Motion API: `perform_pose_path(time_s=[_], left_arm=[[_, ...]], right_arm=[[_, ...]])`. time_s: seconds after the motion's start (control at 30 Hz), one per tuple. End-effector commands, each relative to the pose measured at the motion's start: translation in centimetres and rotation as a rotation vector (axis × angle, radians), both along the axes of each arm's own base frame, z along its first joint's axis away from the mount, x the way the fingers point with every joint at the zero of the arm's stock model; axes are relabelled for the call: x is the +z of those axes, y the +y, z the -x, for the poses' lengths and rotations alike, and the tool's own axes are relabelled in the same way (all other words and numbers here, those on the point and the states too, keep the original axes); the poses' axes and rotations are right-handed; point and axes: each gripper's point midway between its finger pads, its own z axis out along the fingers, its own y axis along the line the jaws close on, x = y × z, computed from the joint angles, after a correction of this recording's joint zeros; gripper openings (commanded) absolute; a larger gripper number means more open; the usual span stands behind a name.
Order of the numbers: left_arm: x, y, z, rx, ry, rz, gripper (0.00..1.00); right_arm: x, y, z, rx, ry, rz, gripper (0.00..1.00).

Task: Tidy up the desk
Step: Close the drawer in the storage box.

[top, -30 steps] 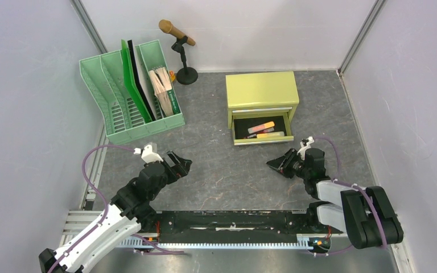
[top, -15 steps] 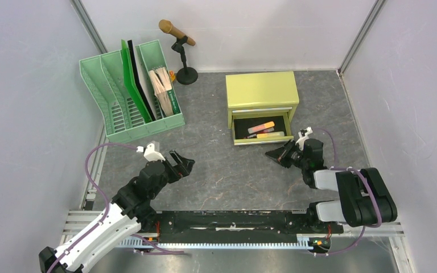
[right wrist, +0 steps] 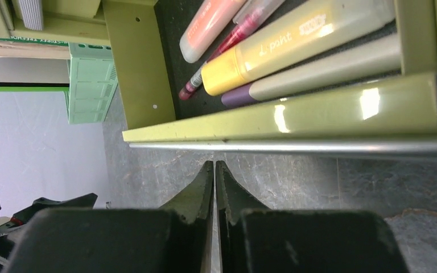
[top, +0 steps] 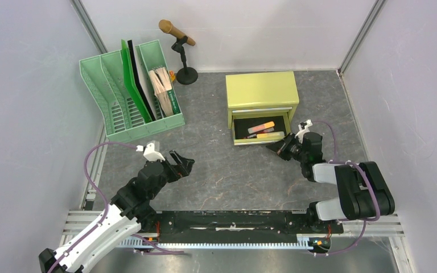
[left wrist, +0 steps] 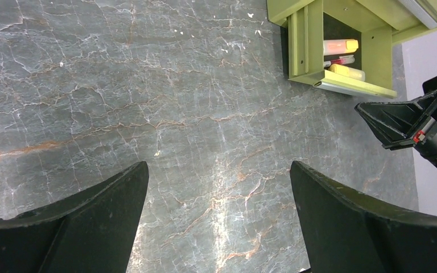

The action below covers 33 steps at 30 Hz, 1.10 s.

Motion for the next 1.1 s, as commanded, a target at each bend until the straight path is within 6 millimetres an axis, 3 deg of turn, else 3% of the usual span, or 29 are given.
perform_pose_path(time_s=[0.0, 0.53, 1.07], left_arm=[[2.4, 0.0, -0.7, 0.000, -0.078, 0.007, 1.00], [2.0, 0.6, -0.6, 0.017, -0.073, -0.008, 1.00], [1.2, 0.2, -0.9, 0.046, -0.055, 0.046, 1.00]], right_arm=[[1.6, -0.4, -2.4, -0.022, -0.081, 0.032, 0.07], [2.7, -0.9, -5.3, -0.089, -0.145, 0.037, 0.05], [5.4, 1.1, -8.7, -0.134, -0.208, -0.071, 0.02]])
